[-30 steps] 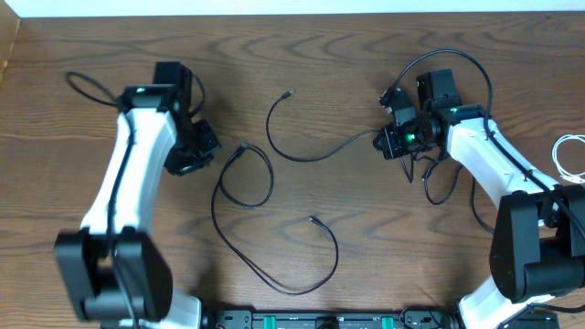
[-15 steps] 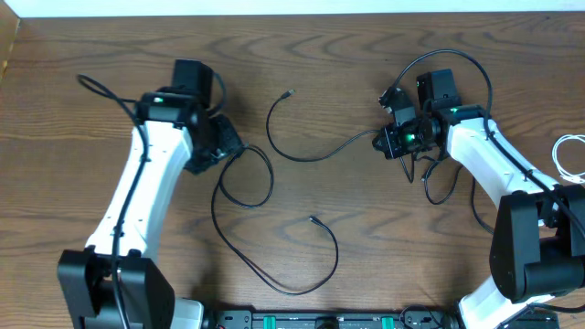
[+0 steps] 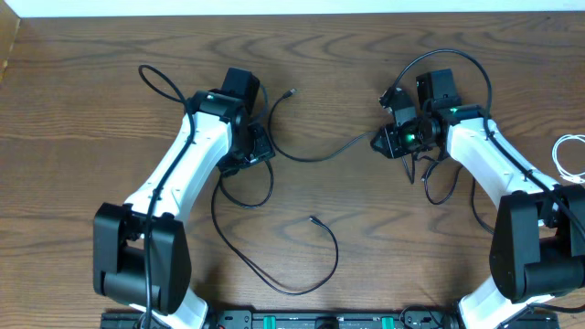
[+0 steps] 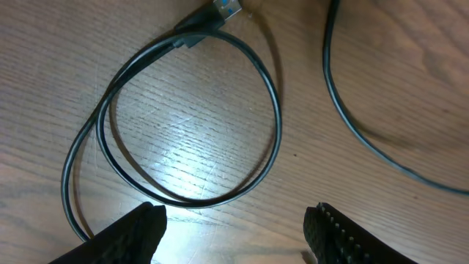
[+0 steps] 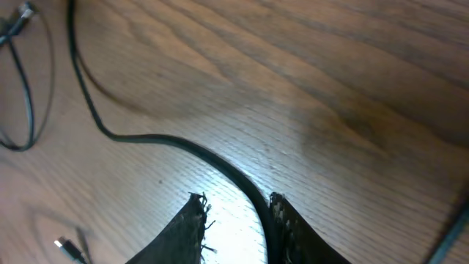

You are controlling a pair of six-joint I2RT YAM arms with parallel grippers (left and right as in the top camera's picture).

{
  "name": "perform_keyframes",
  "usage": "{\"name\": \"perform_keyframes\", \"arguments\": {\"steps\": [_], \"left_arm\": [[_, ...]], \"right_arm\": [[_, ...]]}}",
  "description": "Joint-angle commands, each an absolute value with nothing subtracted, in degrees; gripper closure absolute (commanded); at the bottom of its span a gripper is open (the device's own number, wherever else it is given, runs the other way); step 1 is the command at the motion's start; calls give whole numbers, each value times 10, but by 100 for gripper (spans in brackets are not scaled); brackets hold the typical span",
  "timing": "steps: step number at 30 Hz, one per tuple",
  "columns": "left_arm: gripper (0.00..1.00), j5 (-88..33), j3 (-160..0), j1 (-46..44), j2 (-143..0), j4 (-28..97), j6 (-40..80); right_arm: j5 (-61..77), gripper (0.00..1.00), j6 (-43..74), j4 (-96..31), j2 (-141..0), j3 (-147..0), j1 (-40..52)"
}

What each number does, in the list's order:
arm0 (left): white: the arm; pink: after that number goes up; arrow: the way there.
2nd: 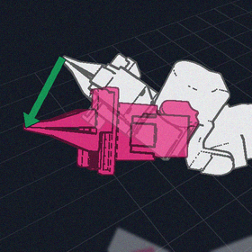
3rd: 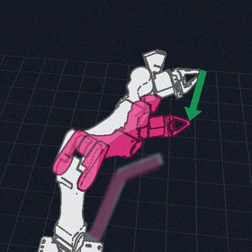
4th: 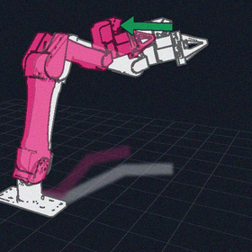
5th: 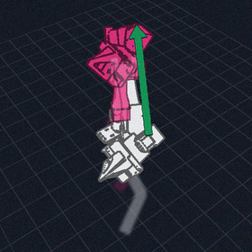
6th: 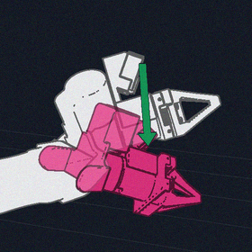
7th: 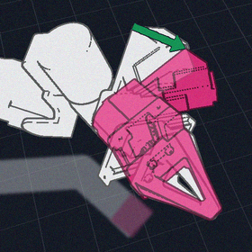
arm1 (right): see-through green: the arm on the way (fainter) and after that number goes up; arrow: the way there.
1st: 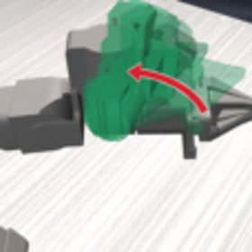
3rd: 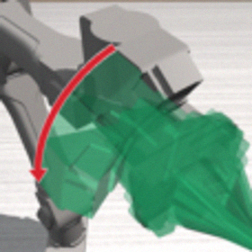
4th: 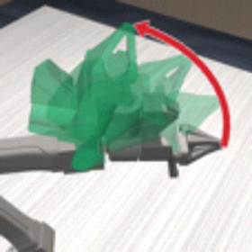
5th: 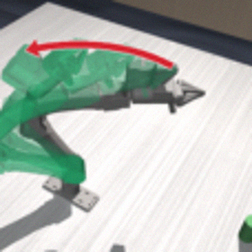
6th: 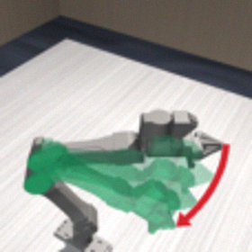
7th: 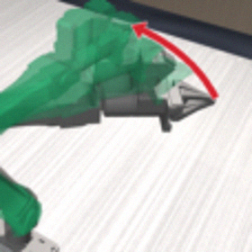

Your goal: Untangle cables

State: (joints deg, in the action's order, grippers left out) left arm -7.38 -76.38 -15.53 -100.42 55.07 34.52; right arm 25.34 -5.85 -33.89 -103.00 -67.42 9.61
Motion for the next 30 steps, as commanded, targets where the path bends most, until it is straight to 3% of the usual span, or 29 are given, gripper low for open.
{"name": "perform_keyframes", "arguments": {"steps": [1,6,11,14,23,30], "left_arm": [[34,-69,-759,-156,-1016,551,348],[34,-69,-759,-156,-1020,549,349],[34,-69,-759,-156,-1020,549,348],[34,-69,-759,-156,-1020,545,348],[34,-69,-759,-156,-1020,537,348],[34,-69,-759,-156,-1020,537,348]], "right_arm": [[199,99,-36,-339,-1023,-673,98],[100,99,35,-342,-1018,-673,96],[159,99,36,-351,-955,-674,94],[124,99,44,-376,-906,-674,94],[-198,99,172,-468,-859,-674,67],[-161,99,214,-516,-875,-673,2]]}}
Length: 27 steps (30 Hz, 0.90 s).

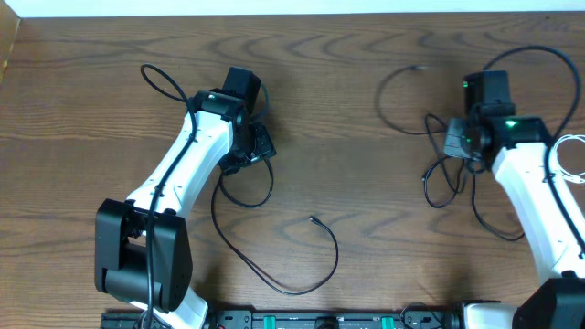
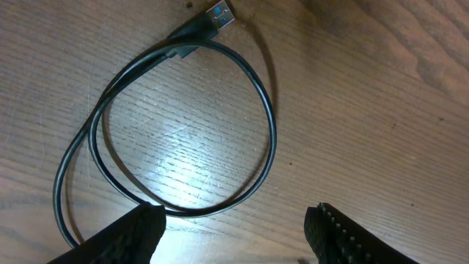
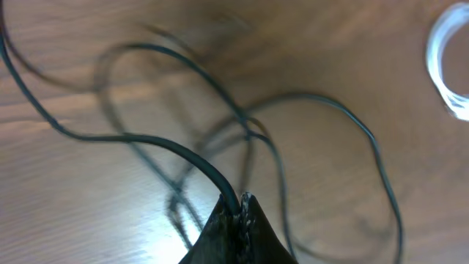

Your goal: Untangle cables

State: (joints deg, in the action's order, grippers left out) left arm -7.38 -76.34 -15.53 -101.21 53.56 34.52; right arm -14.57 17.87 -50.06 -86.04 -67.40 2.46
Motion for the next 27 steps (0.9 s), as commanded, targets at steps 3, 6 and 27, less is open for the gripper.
{"name": "perform_keyframes", "arguments": {"steps": [3,6,27], "left_arm": [[34,-69,-759,-156,-1020,536,348],[33,-69,-759,-156,-1020,534,348],[33,-69,-759,-156,-1020,534,348]], "right_arm": [[-159,99,214,-537,-890,-670,-22],[-159,88,214,-547,-905,-666,-36],[-56,4,121,-499,-1095,-665,-41]]}}
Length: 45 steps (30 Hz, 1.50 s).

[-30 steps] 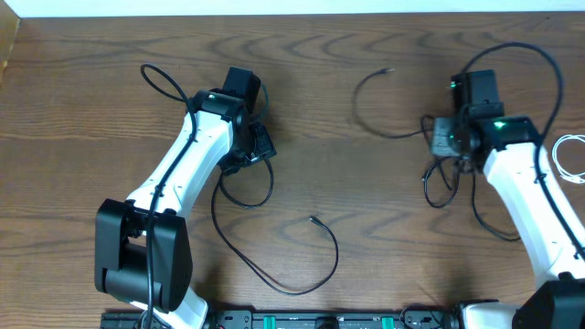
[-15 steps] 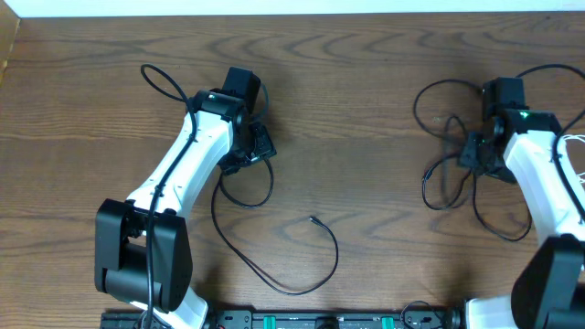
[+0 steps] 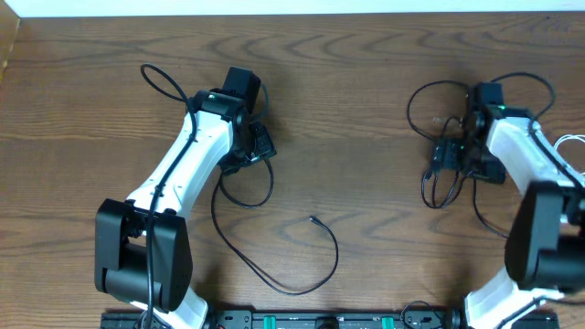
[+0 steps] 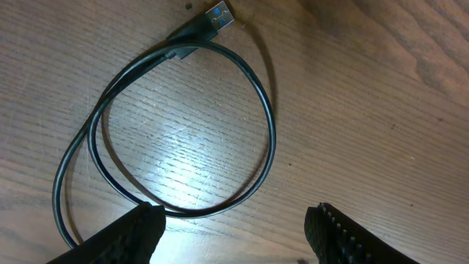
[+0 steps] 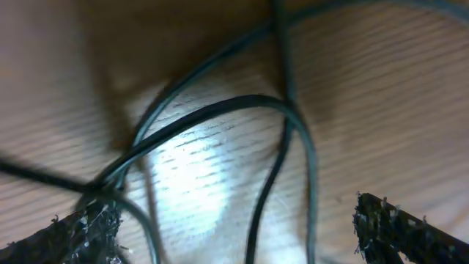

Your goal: Untangle cables

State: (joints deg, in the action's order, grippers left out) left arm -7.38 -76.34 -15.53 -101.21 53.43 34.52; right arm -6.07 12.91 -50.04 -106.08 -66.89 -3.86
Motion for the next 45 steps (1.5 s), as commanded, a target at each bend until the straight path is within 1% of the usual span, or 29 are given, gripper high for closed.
{"name": "perform_keyframes", "arguments": {"steps": [1,2,3,4,5,9,13,16,19,24,30,34,35,36,37,39,40,41,43,45], "left_arm": [[33,-69,-759,-156,-1020,534,348],[33,-69,-759,-156,-1020,534,348],[33,-69,-759,-156,-1020,534,348],[33,-69,-759,-156,-1020,533,348],[33,-69,-759,-156,-1020,532,348],[33,-69,-759,-156,-1020,531,348],[34,-69,-759,-156,-1020,528,348],[33,-69,-759,-156,-1020,523,348],[33,-69,-759,-156,-1020,521,348],[33,-69,-759,-156,-1020,521,348],[33,-69,-759,-156,-1020,515,348],[33,-69,-759,-156,-1020,512,348],[33,-69,-759,-156,-1020,510,348],[33,-69,-759,-156,-1020,508,348],[33,-69,-759,-156,-1020,506,348],[33,-69,-759,-156,-1020,504,348],[33,-69,-759,-156,-1020,504,348],[33,-69,-759,-156,-1020,504,348],[33,-69,-759,-156,-1020,504,348],[33,-69,-759,-156,-1020,504,348]], "right_arm": [[-56,12,121,-495,-1105,-665,-41],[-56,36,121,-488,-1114,-665,-41],[-56,66,122,-477,-1124,-665,-41],[-56,87,122,-464,-1131,-665,-41],[-57,99,122,-451,-1135,-665,-42],[-68,99,141,-378,-1135,-668,-60],[-88,99,156,-276,-1135,-668,-96],[-77,99,111,-179,-1135,-668,-123],[-79,99,68,-113,-1131,-673,-136],[-140,99,55,-74,-1119,-718,-166],[-138,99,59,-13,-1119,-736,-219],[-129,99,68,5,-1121,-736,-235],[-129,97,68,5,-1122,-736,-237],[-129,87,68,5,-1124,-736,-238],[-129,68,68,5,-1127,-736,-240],[-129,36,68,5,-1133,-736,-243],[-129,22,68,5,-1135,-736,-244],[-129,12,68,3,-1136,-735,-245],[-130,1,63,3,-1136,-735,-248],[-129,1,52,-1,-1129,-737,-251]]}}
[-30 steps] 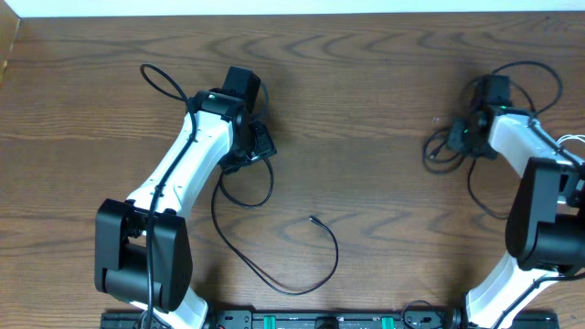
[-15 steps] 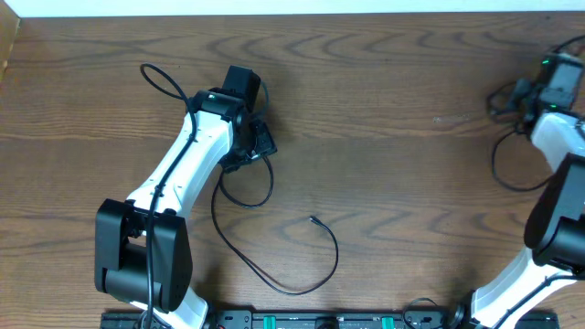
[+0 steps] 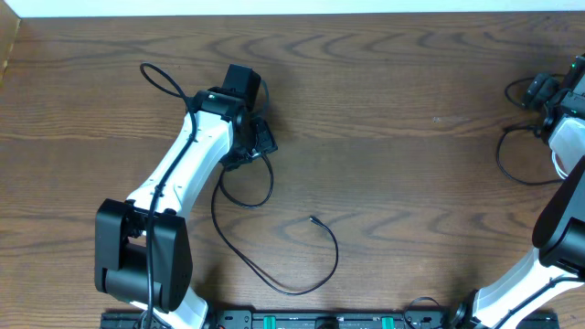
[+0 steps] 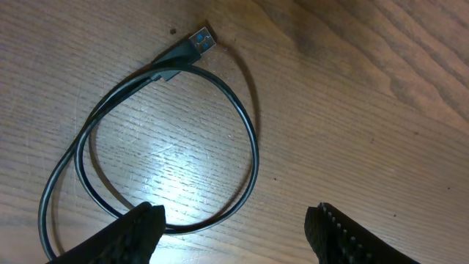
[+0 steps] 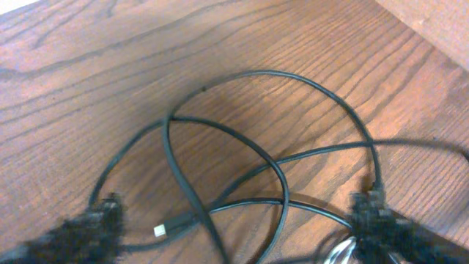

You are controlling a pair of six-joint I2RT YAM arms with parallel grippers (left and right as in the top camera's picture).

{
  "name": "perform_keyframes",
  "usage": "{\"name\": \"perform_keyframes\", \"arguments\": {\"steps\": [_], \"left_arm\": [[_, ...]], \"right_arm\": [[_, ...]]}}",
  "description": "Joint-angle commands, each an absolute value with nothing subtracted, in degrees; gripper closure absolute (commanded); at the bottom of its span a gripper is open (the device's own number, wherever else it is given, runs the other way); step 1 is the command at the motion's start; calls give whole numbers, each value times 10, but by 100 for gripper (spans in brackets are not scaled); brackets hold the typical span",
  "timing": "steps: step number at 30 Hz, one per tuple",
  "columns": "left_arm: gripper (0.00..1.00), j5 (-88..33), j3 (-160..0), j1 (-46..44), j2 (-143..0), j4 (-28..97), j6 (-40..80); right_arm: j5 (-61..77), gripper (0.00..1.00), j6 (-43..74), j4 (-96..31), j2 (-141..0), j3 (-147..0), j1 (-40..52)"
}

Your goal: Untangle cables

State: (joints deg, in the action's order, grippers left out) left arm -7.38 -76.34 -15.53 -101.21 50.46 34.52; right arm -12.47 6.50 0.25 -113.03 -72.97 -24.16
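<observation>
One black cable (image 3: 271, 285) lies front left. Its loop (image 4: 249, 158) and blue-tipped USB plug (image 4: 199, 39) show in the left wrist view, and its other end (image 3: 313, 219) rests mid-table. My left gripper (image 4: 234, 238) hangs open just above that loop, with nothing between the fingers. A second black cable (image 3: 502, 160) lies in overlapping loops (image 5: 278, 172) at the far right, with a small plug (image 5: 163, 229) among them. My right gripper (image 5: 231, 231) is open over those loops, holding nothing.
A white cable (image 5: 338, 253) shows at the bottom of the right wrist view, beside the black loops. The table's right edge (image 5: 432, 29) is close behind them. Bare wood (image 3: 393, 155) separates the two black cables.
My right arm and the second black cable are now at the far right edge, where they were further in before. The left gripper has shifted slightly over its loop and remains open.
At first my right gripper gripped a black cable whose free end reached towards the left cable. Then it held that cable further right, apart from the left one. Later it stood open over the heaped loops, and now those loops lie at the right edge.
</observation>
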Motion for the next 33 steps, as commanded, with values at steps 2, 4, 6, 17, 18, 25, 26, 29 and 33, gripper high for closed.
{"name": "perform_keyframes", "arguments": {"steps": [2,4,6,17,18,25,26,29,33], "left_arm": [[33,-69,-759,-156,-1020,504,348],[33,-69,-759,-156,-1020,504,348],[33,-69,-759,-156,-1020,503,348],[33,-69,-760,-150,-1014,502,342],[34,-69,-760,-146,-1011,500,341],[90,-66,-763,-100,-982,506,333],[91,-61,-763,-91,-981,508,328],[91,-28,-763,-59,-981,527,329],[77,12,-763,-20,-981,546,328]], "right_arm": [[-129,1,51,-26,-1116,-749,-254],[-113,1,51,-69,-1101,-773,-255],[-84,1,51,-119,-1093,-805,-255],[213,1,51,-369,-1091,-911,-221],[275,1,53,-380,-1091,-909,-216],[418,1,106,-400,-1091,-883,-161],[417,1,105,-411,-1091,-879,-147],[418,1,84,-438,-1091,-865,-102],[415,22,76,-448,-1091,-833,-24]]}}
